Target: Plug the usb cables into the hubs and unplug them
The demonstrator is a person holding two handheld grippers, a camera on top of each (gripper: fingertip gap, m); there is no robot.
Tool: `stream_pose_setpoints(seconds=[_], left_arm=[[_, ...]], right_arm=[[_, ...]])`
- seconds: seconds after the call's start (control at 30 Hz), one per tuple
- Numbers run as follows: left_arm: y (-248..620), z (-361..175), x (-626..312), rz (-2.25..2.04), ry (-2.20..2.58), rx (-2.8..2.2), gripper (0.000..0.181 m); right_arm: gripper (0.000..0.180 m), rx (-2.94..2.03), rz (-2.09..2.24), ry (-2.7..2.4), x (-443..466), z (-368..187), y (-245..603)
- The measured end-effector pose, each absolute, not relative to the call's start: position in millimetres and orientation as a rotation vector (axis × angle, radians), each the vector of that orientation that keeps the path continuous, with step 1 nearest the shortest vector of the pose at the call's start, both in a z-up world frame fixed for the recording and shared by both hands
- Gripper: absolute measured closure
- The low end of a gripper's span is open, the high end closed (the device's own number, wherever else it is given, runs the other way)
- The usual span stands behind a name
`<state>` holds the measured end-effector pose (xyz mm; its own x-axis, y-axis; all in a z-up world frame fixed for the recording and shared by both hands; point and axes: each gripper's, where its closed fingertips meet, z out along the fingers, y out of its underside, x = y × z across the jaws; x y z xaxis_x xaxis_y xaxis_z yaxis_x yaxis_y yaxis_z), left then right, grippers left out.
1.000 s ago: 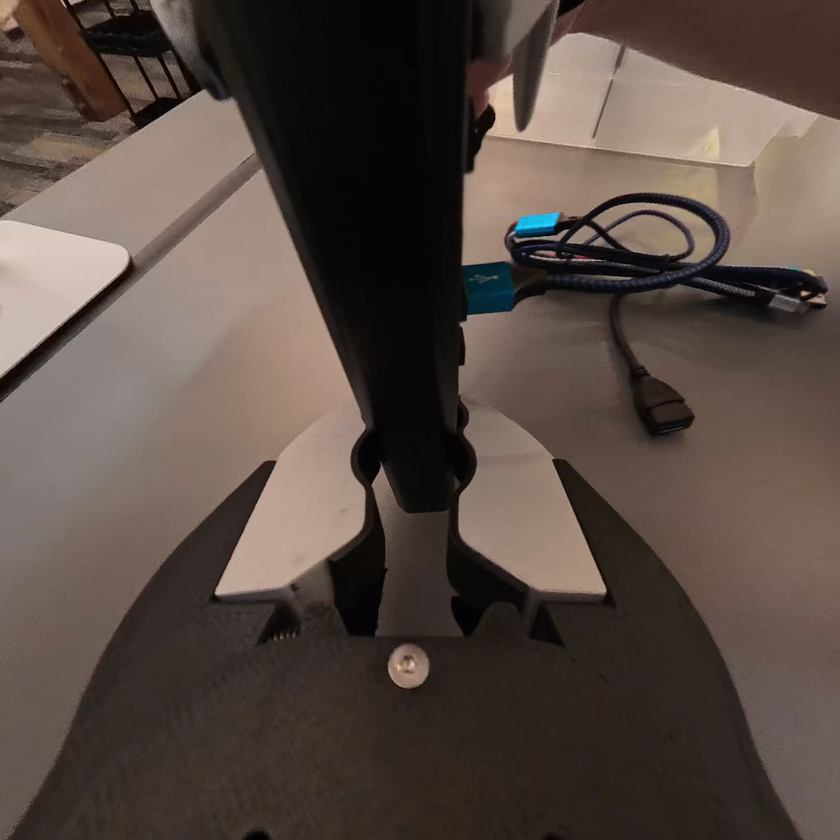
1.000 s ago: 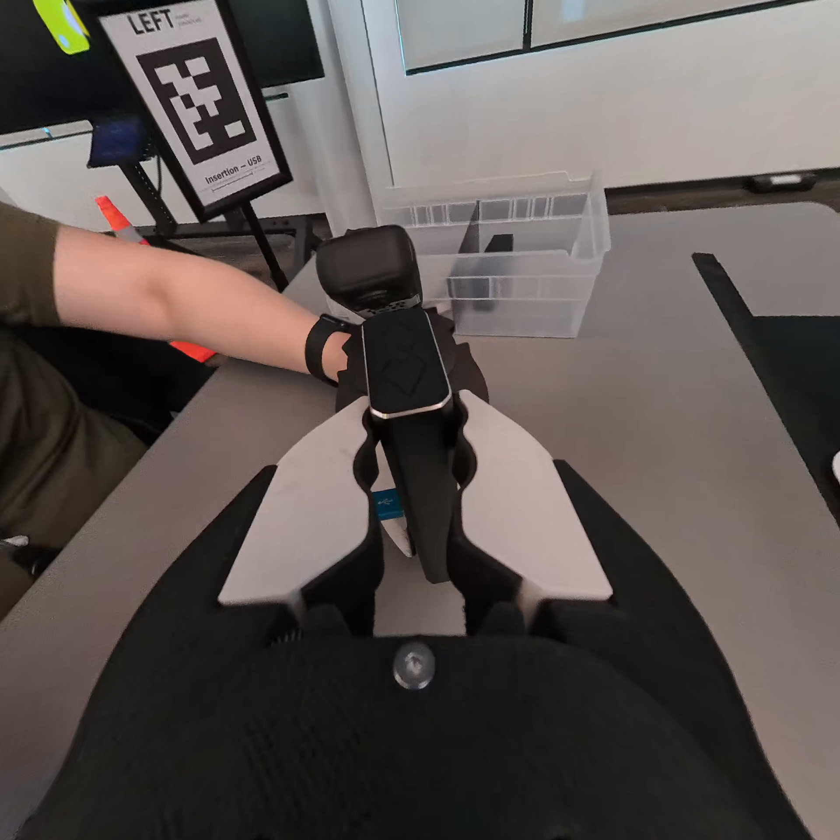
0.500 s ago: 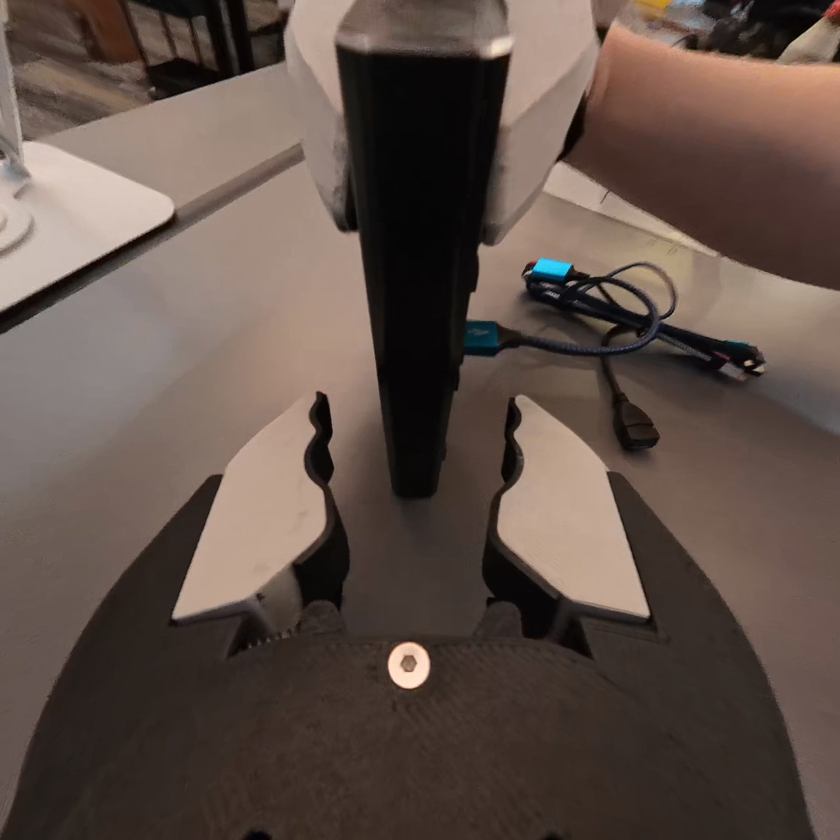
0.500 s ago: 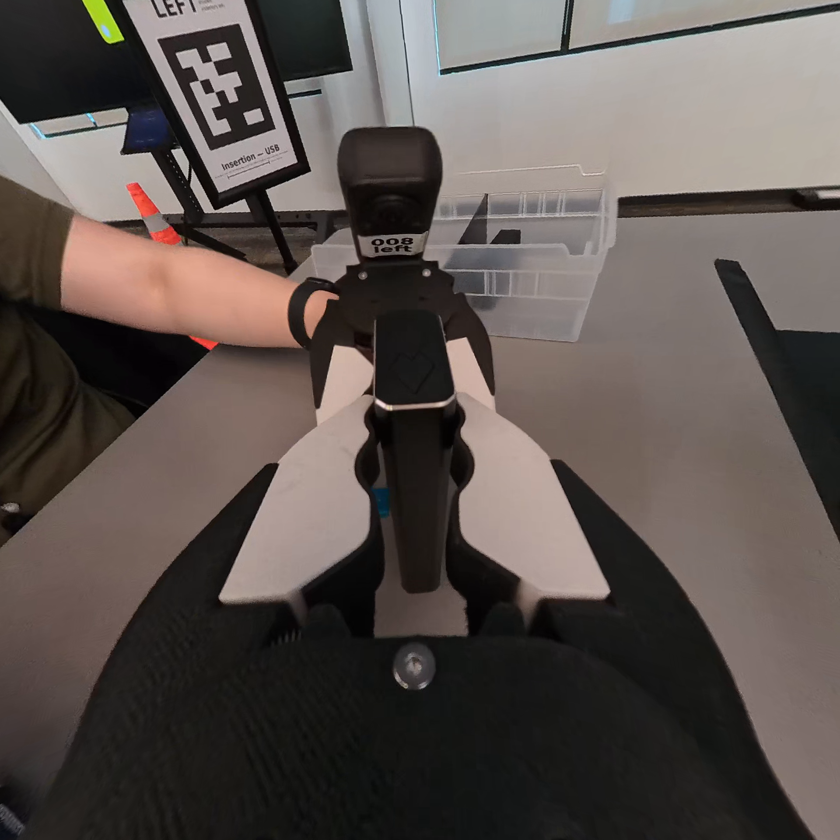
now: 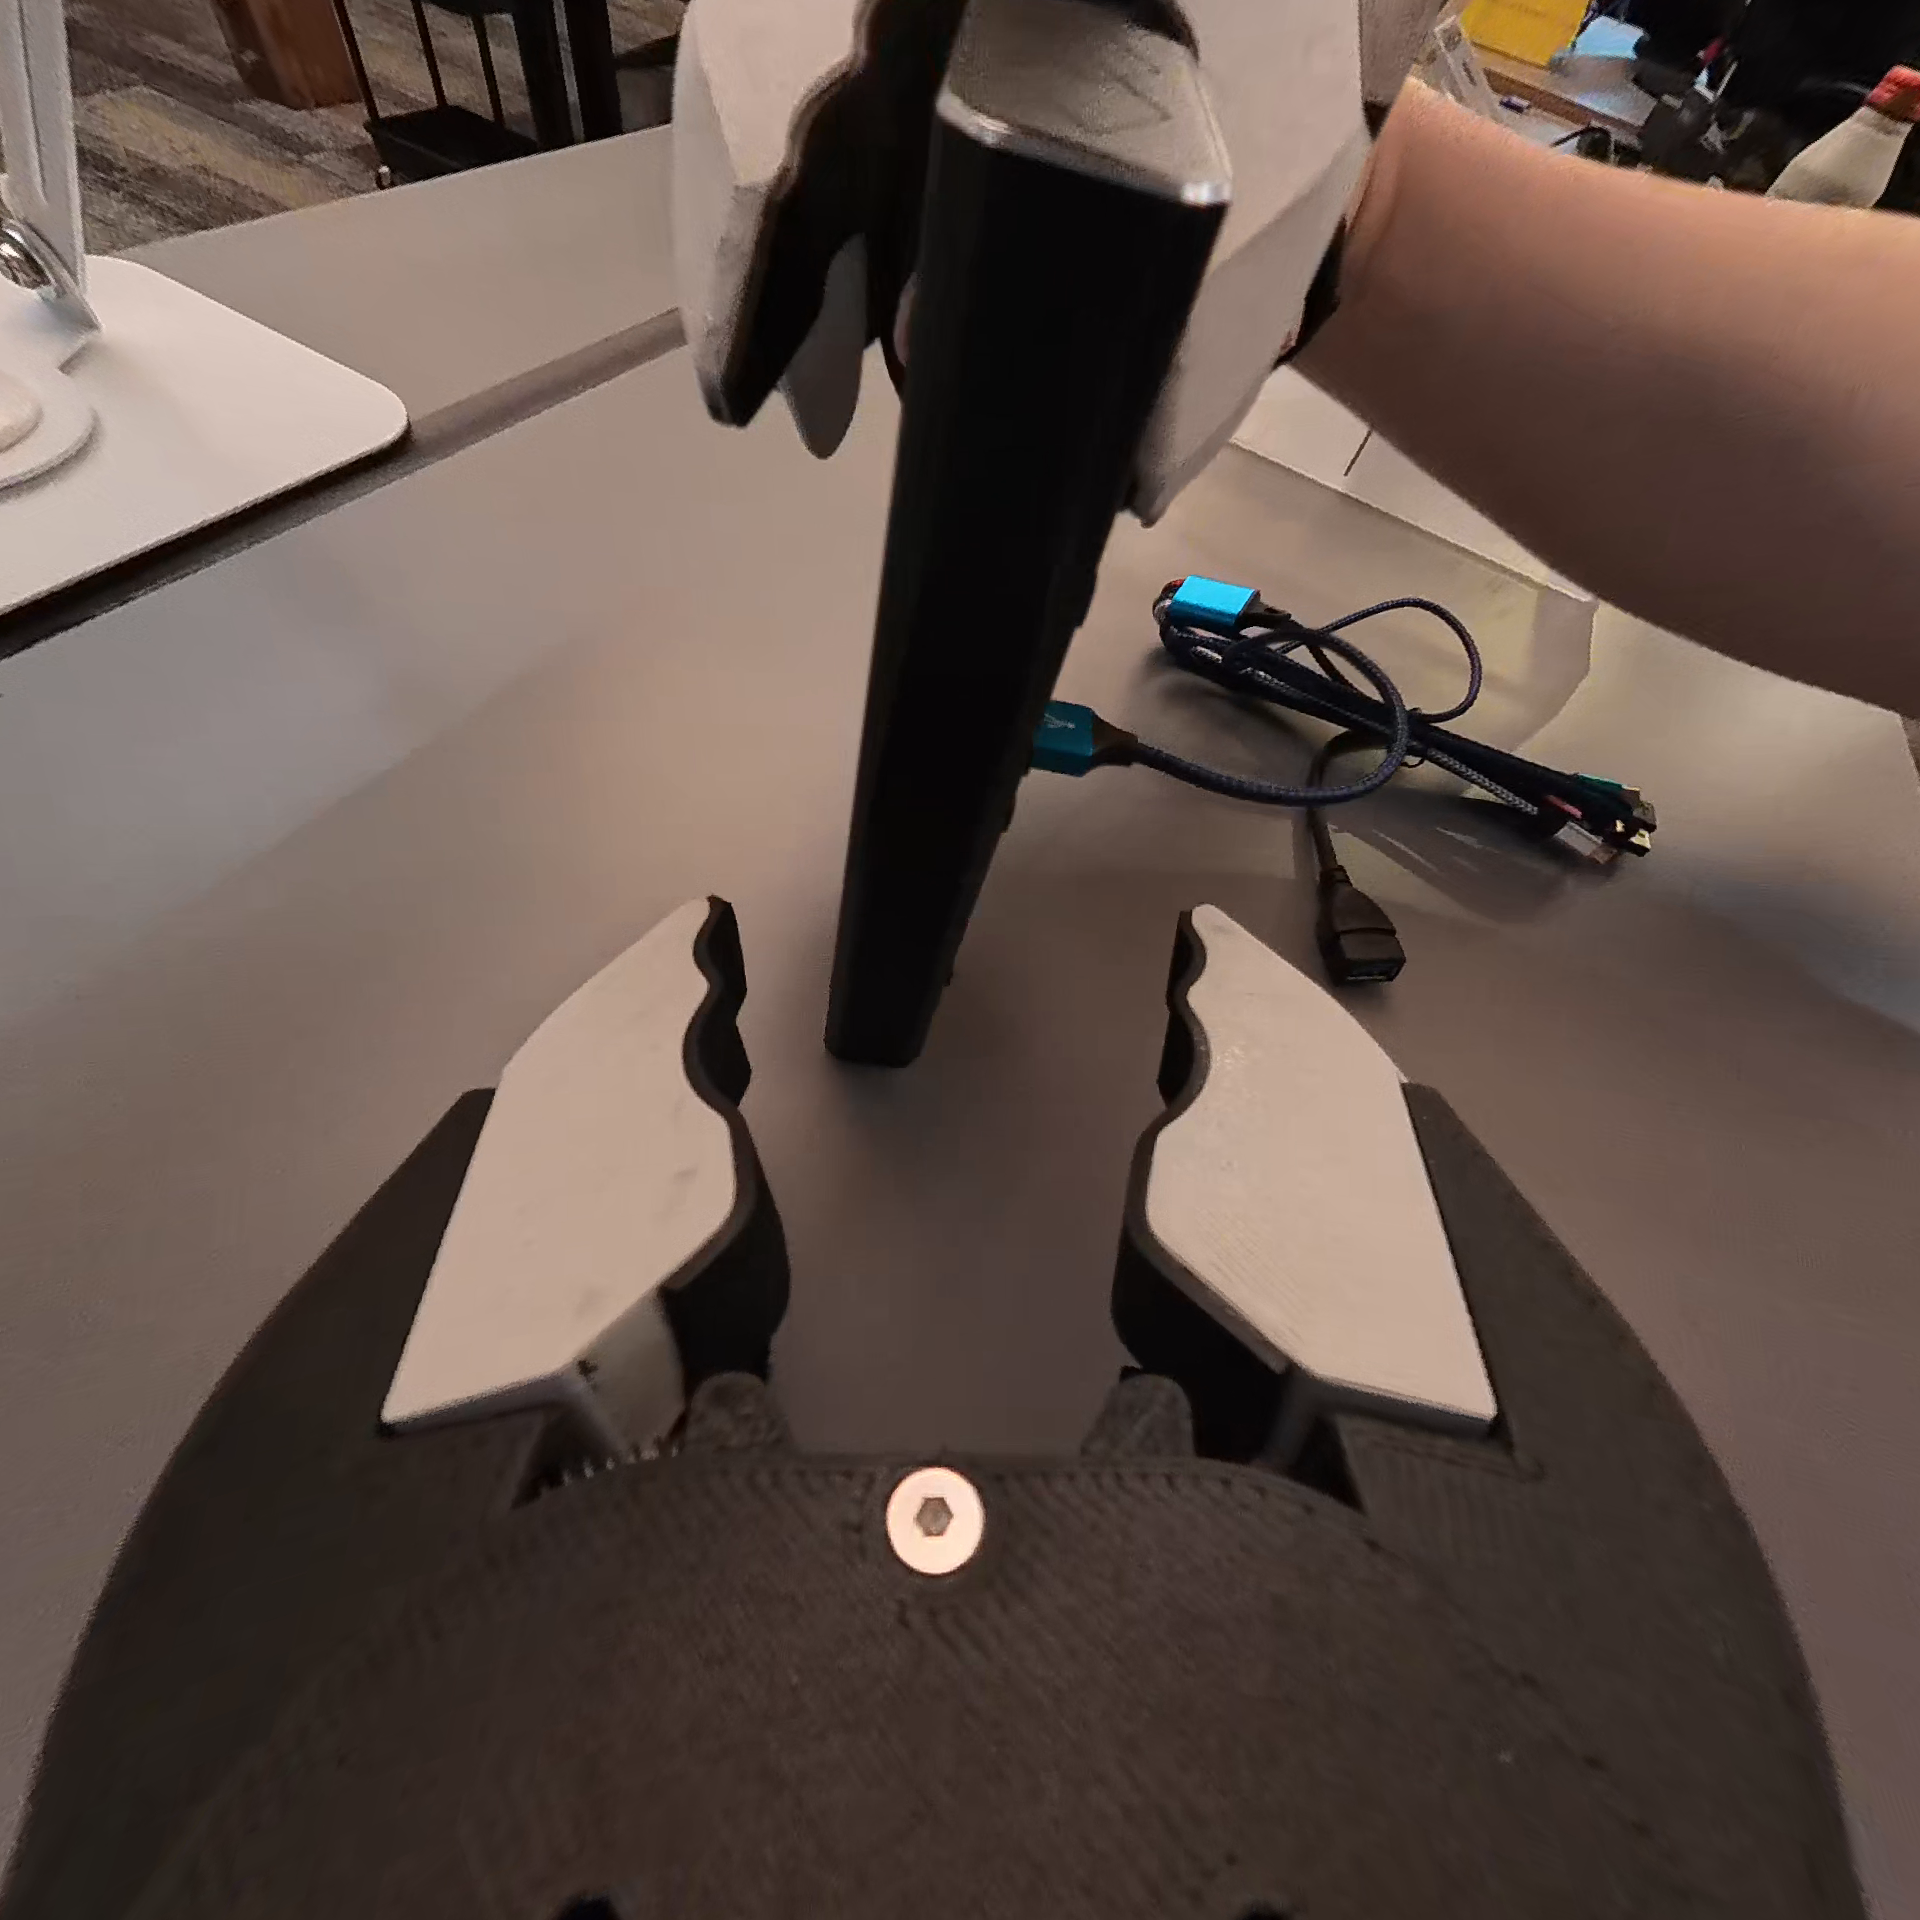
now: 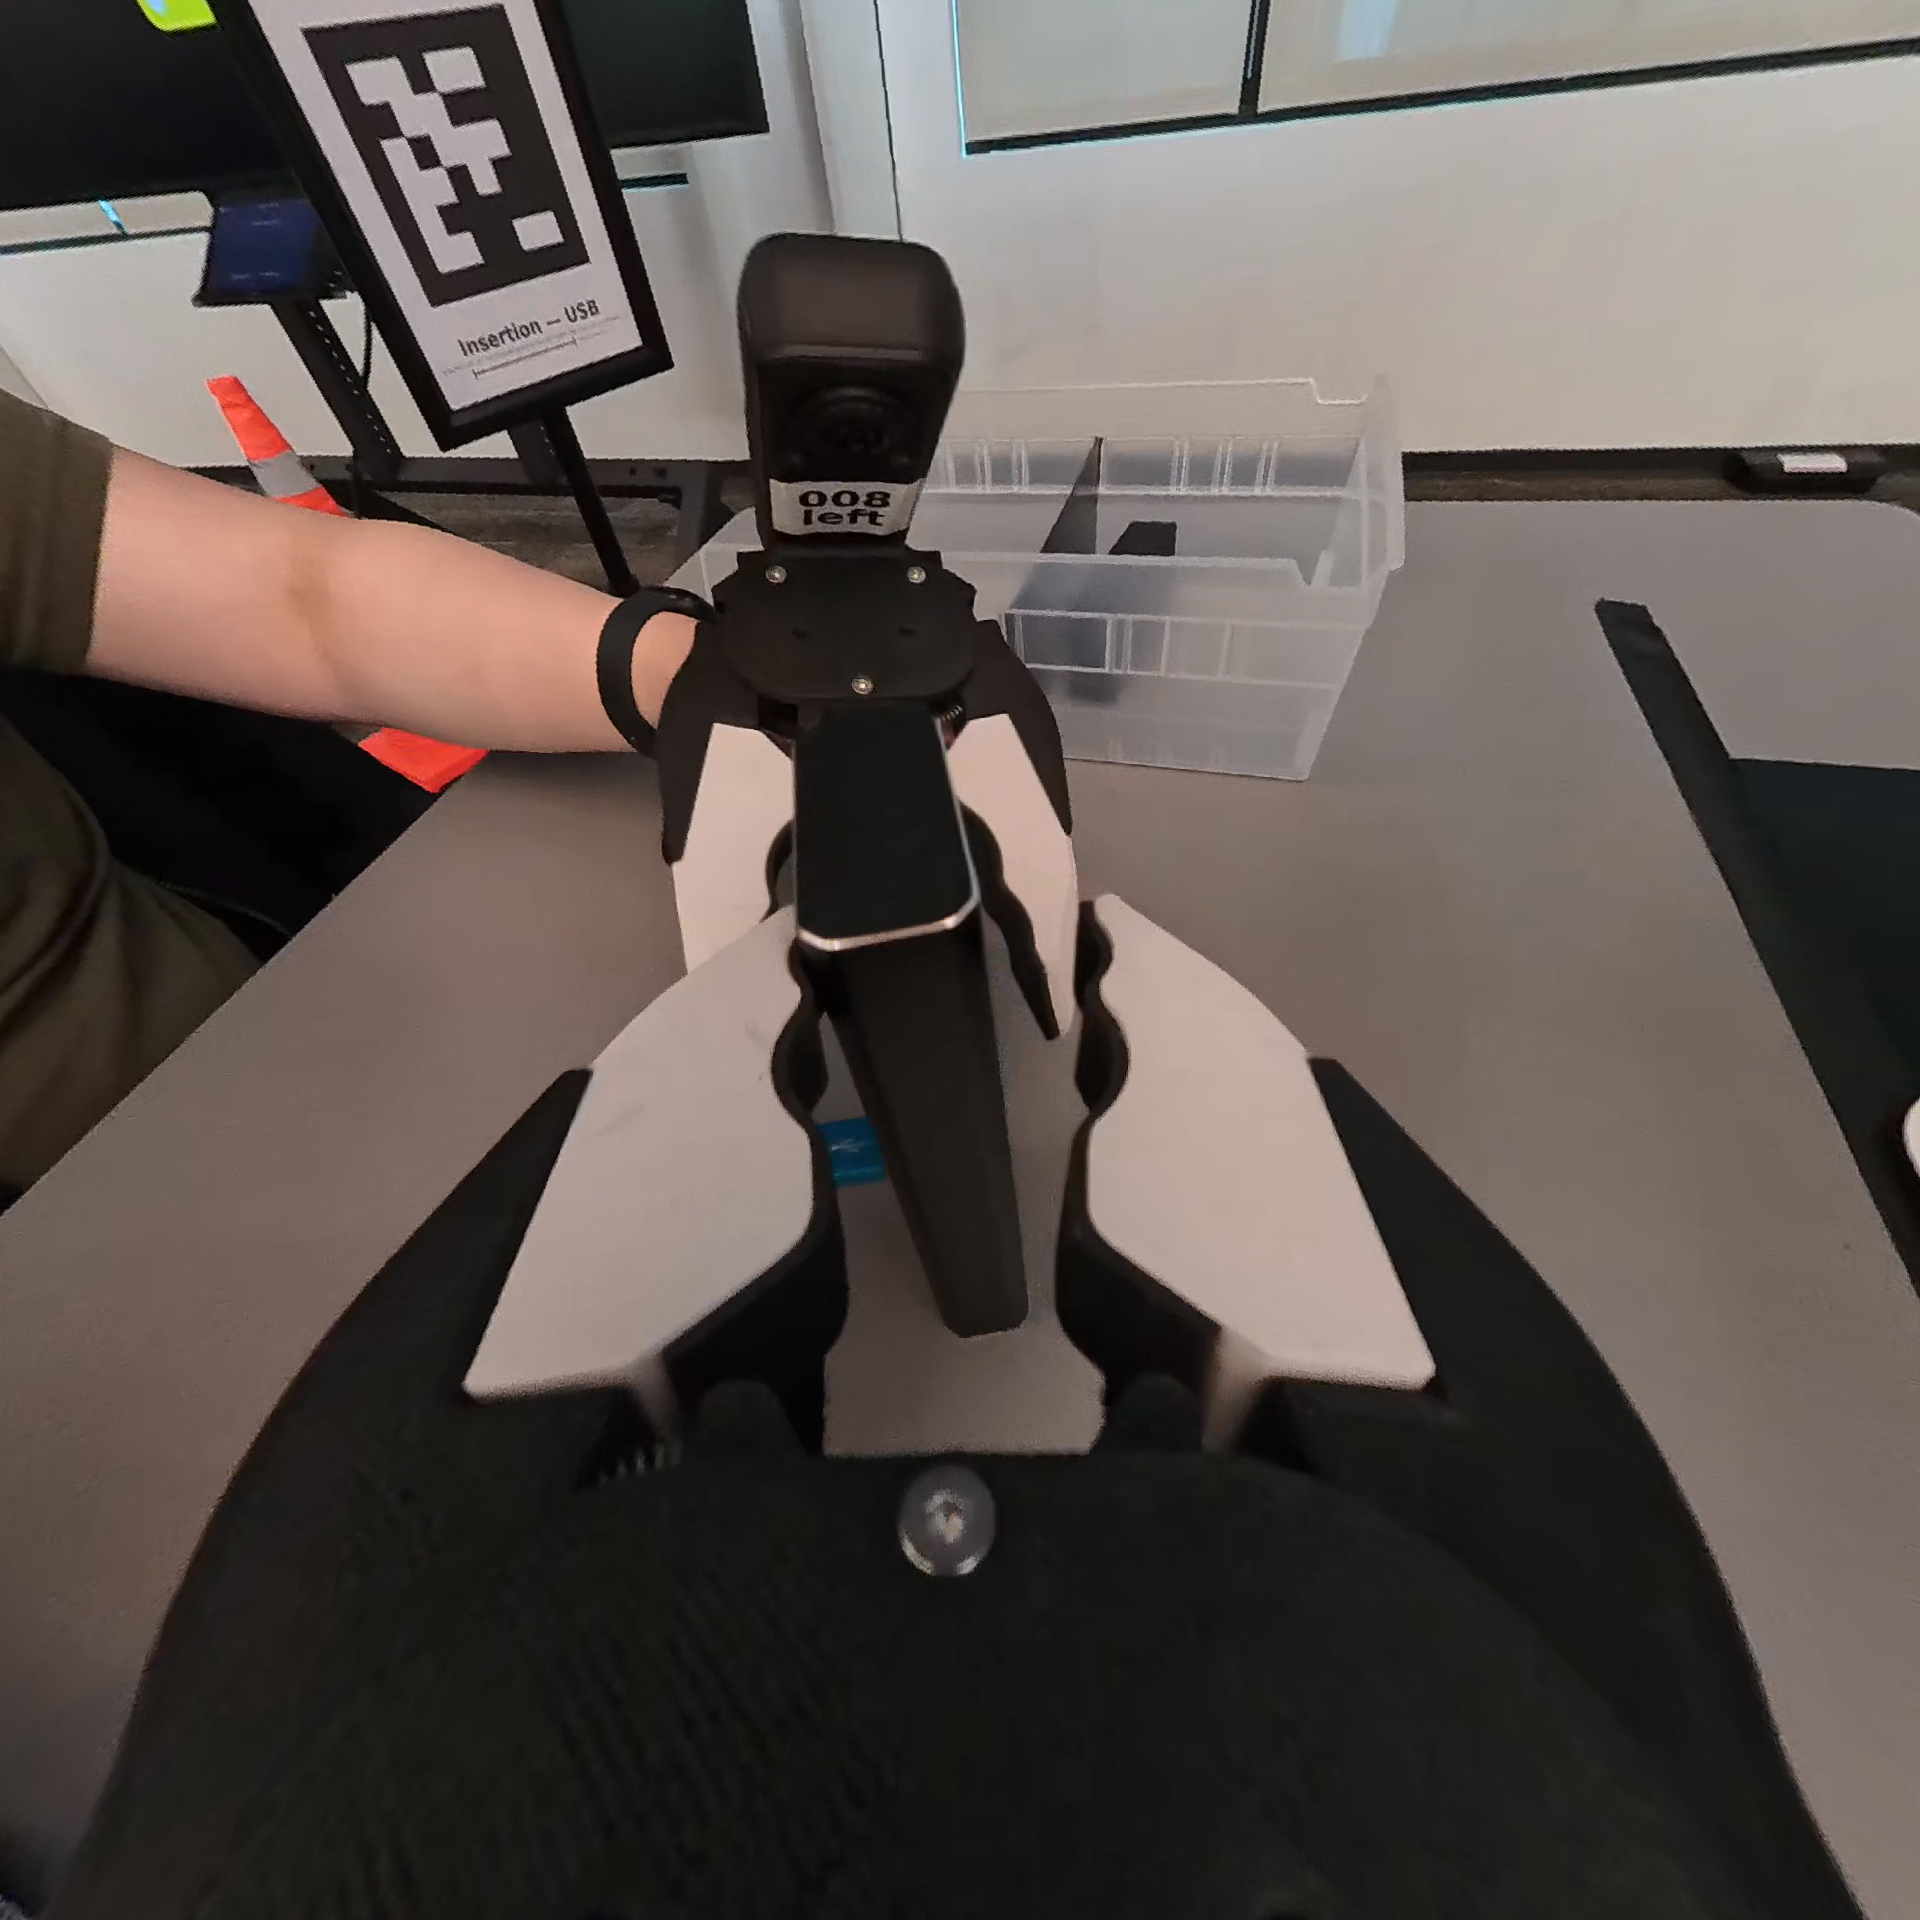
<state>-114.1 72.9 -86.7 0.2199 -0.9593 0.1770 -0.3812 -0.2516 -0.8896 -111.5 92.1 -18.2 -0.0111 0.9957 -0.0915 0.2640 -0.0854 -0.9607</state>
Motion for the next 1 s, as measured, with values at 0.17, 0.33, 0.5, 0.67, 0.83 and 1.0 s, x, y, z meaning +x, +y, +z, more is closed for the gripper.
stream_pose_setpoints(seconds=[0.17,0.33,0.5,0.67,0.83,1.0], left_arm=[[74,-89,-111,-1.019,1.226,-1.771,0.104],[69,-95,-121,-0.980,1.185,-1.804,0.101],[46,-94,-145,-0.941,1.101,-1.818,0.101],[21,-85,-150,-1.001,1.068,-1.752,0.101],[-3,-72,-141,-1.035,1.118,-1.696,0.102],[-29,-71,-124,-1.044,1.224,-1.678,0.108]], right_arm=[[0.134,-1.486,1.127,-1.387,-107,-22,90],[0.128,-1.517,1.068,-1.348,-94,-20,87],[0.136,-1.418,0.724,-1.219,-45,8,56],[0.150,-1.351,0.413,-1.437,-34,-25,-35],[0.152,-1.588,0.384,-1.436,-6,-70,-76],[0.153,-1.866,0.288,-1.188,33,-87,-87]])
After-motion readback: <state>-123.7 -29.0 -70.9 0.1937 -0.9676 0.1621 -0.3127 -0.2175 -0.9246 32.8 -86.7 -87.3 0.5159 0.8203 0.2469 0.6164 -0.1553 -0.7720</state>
